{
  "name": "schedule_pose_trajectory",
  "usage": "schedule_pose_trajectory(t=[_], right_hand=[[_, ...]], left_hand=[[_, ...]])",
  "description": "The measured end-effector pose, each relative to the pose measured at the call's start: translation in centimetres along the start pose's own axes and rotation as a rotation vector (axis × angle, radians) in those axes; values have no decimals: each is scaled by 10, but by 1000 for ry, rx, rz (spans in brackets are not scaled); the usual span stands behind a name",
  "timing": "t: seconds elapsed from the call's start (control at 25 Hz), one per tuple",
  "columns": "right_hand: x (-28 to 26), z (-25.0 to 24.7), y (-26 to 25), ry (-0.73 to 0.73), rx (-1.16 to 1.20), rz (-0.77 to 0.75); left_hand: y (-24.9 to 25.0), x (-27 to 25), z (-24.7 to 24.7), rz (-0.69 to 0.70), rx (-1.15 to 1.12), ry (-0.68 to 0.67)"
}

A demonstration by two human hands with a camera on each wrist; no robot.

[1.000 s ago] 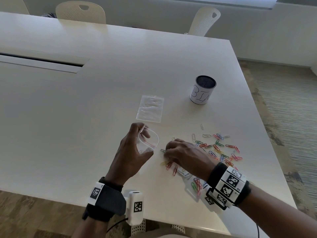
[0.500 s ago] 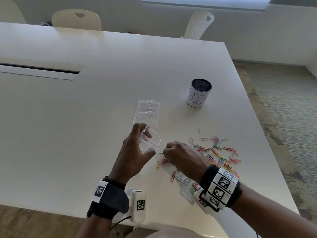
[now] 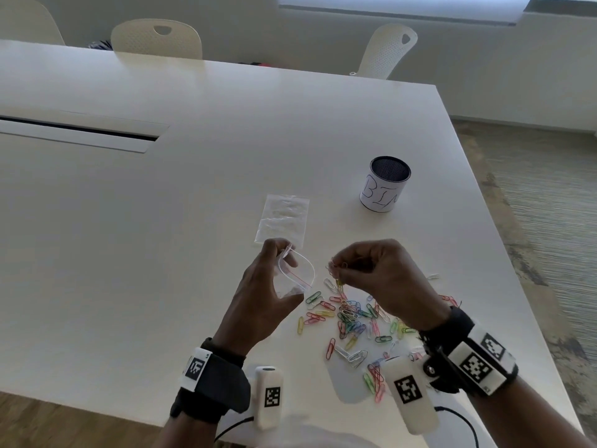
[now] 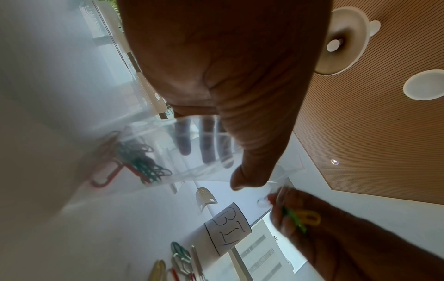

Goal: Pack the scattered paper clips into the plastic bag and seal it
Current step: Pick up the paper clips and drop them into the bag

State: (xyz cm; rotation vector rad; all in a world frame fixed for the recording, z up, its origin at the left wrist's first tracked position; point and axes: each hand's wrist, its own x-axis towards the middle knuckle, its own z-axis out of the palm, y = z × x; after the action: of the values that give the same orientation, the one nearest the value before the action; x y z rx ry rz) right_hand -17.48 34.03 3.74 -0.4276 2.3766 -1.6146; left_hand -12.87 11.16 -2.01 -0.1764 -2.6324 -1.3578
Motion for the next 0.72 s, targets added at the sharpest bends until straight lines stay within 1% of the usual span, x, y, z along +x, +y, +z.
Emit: schedule_pose_trajectory(t=[0.08,0.12,0.2,0.36,0.44,0.64,0.72], right_hand=[[4,2,-15,-33,112,-33],[7,6,-21,-45,114,-58],[16,16,-27,-52,34,-118],[25,34,-27,-66,-250,-250],[25,38,-31,-90,-338,-324],[26,37,-38,-134,-390,-412],[28,29,-39,-113,-387,-452]], left_hand=[[2,0,1,-2,8,3],[3,0,1,-1,13,-1],[5,-1,2,-10,25,-10],[10,-5,3,-60,11,-12],[11,-6,4,-68,1,-6],[12,-6,6,-94,-4,34],[12,-7,7,-89,7,48]])
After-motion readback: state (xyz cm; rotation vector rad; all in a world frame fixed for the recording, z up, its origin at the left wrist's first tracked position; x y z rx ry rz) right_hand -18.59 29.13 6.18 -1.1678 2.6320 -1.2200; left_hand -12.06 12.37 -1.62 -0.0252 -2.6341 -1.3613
